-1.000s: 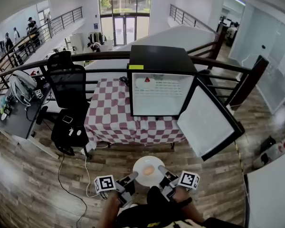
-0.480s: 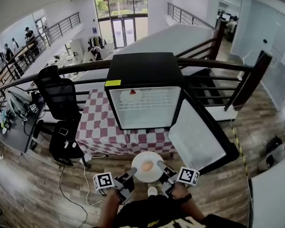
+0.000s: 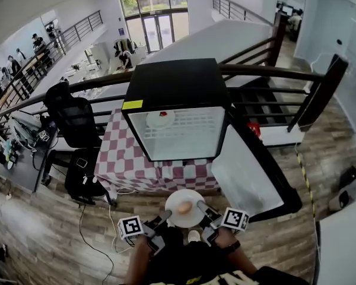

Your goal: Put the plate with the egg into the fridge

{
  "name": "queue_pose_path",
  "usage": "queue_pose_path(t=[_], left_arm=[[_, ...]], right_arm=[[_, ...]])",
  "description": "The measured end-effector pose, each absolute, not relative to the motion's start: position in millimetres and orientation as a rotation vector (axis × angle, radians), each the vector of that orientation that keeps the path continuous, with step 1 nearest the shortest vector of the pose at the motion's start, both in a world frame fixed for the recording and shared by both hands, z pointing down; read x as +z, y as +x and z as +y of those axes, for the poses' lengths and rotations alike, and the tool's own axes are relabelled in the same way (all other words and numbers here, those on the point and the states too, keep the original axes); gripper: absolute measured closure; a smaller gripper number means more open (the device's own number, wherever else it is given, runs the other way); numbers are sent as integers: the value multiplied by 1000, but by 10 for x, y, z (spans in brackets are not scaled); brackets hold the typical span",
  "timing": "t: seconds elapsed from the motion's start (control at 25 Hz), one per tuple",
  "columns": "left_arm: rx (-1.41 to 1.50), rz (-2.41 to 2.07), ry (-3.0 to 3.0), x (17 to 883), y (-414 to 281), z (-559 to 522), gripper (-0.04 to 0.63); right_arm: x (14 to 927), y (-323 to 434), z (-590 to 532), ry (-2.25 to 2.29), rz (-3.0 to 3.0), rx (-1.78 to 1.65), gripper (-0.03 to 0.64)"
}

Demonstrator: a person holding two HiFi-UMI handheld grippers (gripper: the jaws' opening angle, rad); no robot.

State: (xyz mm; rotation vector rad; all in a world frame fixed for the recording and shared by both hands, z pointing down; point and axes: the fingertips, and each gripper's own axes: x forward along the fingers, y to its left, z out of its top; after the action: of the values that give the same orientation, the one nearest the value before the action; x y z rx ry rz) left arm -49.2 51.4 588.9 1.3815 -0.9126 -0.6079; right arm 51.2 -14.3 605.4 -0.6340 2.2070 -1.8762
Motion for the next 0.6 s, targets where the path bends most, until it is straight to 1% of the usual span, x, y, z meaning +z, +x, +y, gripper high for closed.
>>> queue_pose_path(t=[0.2,0.6], left_arm=[[-617,-903,1384,5936,-545,269,565],[-555,-857,1410,6021,-702,-520,565]], right_arm=[[6105,494,-337,-745,2181,-1904,589],[6148,429,-980,-896,2089,-1774,588]])
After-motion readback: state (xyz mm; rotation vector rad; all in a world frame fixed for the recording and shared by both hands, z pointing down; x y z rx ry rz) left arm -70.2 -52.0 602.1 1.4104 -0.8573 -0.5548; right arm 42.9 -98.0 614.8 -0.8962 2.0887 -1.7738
